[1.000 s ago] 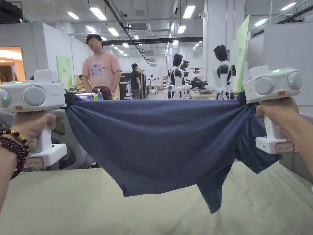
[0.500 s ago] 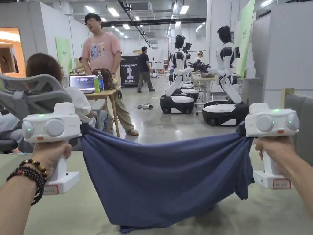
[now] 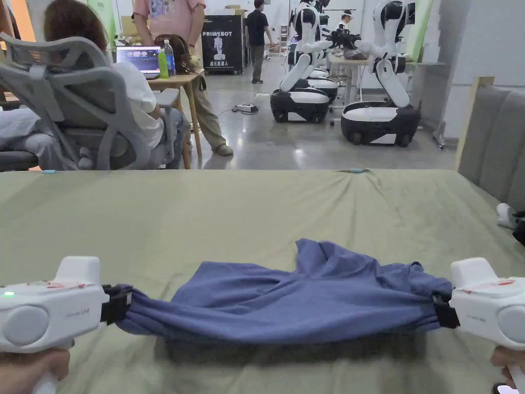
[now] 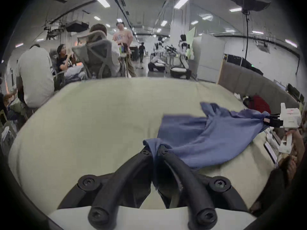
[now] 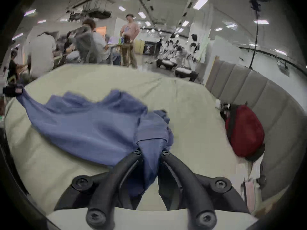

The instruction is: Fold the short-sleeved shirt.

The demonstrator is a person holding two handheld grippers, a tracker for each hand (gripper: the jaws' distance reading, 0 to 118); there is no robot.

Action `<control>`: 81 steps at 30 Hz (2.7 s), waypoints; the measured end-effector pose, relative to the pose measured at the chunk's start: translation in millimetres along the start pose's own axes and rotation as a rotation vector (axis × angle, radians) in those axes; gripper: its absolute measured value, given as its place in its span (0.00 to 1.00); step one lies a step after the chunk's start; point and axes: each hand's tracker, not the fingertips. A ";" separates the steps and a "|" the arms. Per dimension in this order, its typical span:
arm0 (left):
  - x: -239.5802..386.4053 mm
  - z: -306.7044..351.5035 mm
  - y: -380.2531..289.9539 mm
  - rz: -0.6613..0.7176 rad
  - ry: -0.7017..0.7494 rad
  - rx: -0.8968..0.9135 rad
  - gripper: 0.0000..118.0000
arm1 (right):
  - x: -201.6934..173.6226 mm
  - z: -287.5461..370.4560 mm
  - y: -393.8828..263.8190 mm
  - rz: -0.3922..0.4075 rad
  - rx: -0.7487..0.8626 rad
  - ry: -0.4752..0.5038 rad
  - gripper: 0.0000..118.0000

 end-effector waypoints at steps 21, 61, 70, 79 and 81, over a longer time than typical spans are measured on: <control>-7.3 16.7 -54.3 0.026 0.044 0.017 0.97 | -10.0 28.0 -46.6 -0.192 0.125 0.034 0.96; 30.6 -25.7 -10.5 -0.052 0.093 -0.044 0.03 | -9.5 -19.6 71.2 0.012 0.148 0.071 0.41; 31.1 -60.8 -11.8 -0.019 0.092 -0.051 0.03 | 4.4 -191.1 158.5 0.176 -0.045 0.125 0.85; 14.7 -75.0 -16.0 -0.011 0.112 -0.053 0.03 | -14.5 -250.7 137.7 0.157 -0.306 0.167 0.41; 13.3 -77.6 -15.5 -0.020 0.121 -0.055 0.03 | -11.6 -269.0 138.1 0.138 -0.299 0.231 0.17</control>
